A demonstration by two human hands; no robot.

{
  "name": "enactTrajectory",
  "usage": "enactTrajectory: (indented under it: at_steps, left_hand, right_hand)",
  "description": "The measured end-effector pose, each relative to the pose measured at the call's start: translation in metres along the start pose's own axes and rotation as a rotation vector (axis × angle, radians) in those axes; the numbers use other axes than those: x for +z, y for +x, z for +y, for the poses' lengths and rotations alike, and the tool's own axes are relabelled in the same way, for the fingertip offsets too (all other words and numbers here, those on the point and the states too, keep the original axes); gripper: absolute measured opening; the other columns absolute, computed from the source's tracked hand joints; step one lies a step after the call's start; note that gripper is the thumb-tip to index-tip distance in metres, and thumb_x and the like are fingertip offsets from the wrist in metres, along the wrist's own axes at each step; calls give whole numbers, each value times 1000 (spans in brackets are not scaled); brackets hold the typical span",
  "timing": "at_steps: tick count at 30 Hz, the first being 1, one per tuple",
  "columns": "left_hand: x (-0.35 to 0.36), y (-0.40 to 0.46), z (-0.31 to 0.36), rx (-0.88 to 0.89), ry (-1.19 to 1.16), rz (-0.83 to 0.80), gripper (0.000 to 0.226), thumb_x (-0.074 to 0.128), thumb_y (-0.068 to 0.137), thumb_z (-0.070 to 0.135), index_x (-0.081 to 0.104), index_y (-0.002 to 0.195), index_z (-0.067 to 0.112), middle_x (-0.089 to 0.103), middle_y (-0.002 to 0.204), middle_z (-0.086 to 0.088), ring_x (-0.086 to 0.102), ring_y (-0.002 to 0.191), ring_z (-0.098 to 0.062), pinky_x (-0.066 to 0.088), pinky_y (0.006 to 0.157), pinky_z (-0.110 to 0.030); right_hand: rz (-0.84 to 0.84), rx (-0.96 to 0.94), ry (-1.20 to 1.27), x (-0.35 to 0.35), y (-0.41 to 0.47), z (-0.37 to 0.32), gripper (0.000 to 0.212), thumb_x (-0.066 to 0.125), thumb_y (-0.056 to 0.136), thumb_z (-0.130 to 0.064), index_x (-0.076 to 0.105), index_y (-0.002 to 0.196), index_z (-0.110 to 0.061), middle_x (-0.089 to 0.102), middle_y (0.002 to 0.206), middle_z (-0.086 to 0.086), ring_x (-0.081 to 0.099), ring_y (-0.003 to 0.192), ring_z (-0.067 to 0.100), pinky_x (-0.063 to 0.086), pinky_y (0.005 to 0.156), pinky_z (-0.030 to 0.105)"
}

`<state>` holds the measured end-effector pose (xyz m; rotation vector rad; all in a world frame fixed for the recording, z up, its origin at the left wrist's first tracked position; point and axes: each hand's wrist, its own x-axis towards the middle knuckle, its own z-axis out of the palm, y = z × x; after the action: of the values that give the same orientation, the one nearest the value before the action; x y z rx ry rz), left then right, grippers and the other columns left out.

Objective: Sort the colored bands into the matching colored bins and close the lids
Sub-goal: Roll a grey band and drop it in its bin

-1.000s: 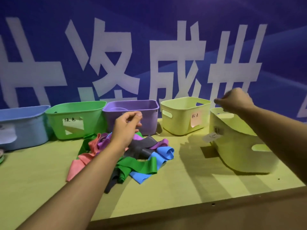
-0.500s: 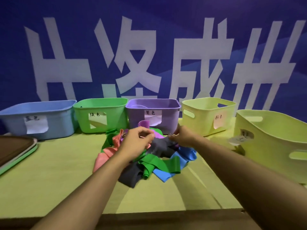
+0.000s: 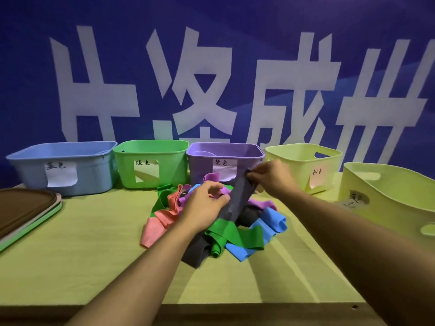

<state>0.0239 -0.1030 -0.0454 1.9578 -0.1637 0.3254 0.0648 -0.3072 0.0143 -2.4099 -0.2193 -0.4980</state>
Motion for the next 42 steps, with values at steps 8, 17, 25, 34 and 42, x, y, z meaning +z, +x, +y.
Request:
enactTrajectory:
  at_steps: [8, 17, 25, 34, 42]
  left_hand:
    - [-9, 11, 35, 43, -46, 3, 23, 82, 86, 30, 70, 104, 30, 77, 101, 6, 72, 95, -21, 57, 94, -48]
    - [-25, 17, 75, 91, -120, 6, 16, 74, 93, 14, 72, 108, 8, 78, 102, -8, 74, 97, -23, 57, 96, -43]
    - [-42, 8, 94, 148, -165, -30, 6, 73, 94, 16, 71, 96, 22, 79, 98, 0, 75, 96, -17, 59, 90, -37]
    - [-29, -45, 67, 20, -217, -321, 12, 74, 92, 10, 71, 104, 11, 77, 83, 4, 71, 69, -6, 52, 50, -23]
    - [-17, -54, 28, -94, -133, -360, 14, 76, 92, 14, 73, 105, 14, 79, 97, -9, 74, 77, -15, 56, 56, -29]
  right_hand:
    - [55, -222, 258, -55, 16, -86, 22, 64, 101, -24, 67, 119, -12, 67, 104, 1, 65, 95, 17, 57, 70, 21]
    - [257, -341, 424, -95, 27, -133, 25, 66, 99, -23, 69, 121, -12, 72, 111, 2, 68, 104, 14, 57, 76, 14]
    - [336, -358, 621, -115, 22, -143, 28, 74, 93, -23, 70, 118, -11, 73, 111, 3, 70, 104, 14, 61, 90, 30]
    - [184, -219, 705, -80, -8, -107, 24, 77, 89, -23, 76, 109, -9, 76, 96, -1, 72, 85, 8, 58, 68, 19]
    - [113, -133, 716, -32, -20, -74, 11, 77, 89, -24, 77, 98, -19, 75, 88, -10, 70, 81, -2, 55, 64, 15]
